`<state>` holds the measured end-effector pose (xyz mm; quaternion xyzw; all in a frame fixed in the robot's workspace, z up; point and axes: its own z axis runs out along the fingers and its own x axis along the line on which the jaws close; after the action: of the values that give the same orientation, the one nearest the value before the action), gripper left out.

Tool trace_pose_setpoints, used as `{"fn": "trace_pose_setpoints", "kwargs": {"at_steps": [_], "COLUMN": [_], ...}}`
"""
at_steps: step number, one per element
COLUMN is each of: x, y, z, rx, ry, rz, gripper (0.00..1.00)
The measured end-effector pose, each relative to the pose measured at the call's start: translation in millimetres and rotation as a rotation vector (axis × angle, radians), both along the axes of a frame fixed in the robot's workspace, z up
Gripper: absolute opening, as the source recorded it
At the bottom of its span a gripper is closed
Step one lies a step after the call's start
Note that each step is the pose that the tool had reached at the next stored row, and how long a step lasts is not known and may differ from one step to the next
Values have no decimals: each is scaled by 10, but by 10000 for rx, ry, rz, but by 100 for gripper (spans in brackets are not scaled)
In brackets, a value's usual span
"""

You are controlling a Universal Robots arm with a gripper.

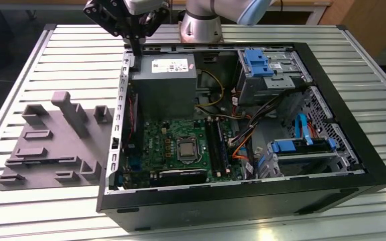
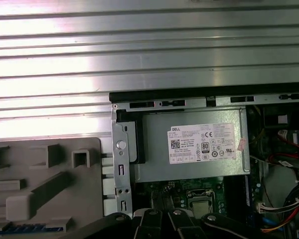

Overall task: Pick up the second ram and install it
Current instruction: 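Reach for the second ram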

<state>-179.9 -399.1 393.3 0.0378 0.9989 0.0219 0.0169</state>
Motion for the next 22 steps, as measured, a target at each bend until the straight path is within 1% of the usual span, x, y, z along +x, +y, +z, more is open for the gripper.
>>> {"fn": "trace_pose_setpoints", "kwargs": {"at_steps": [22], "x": [-103], "y": [0], "z": [0], "rx": [0], "ry": [-11], "rz": [0], "gripper": [11]}}
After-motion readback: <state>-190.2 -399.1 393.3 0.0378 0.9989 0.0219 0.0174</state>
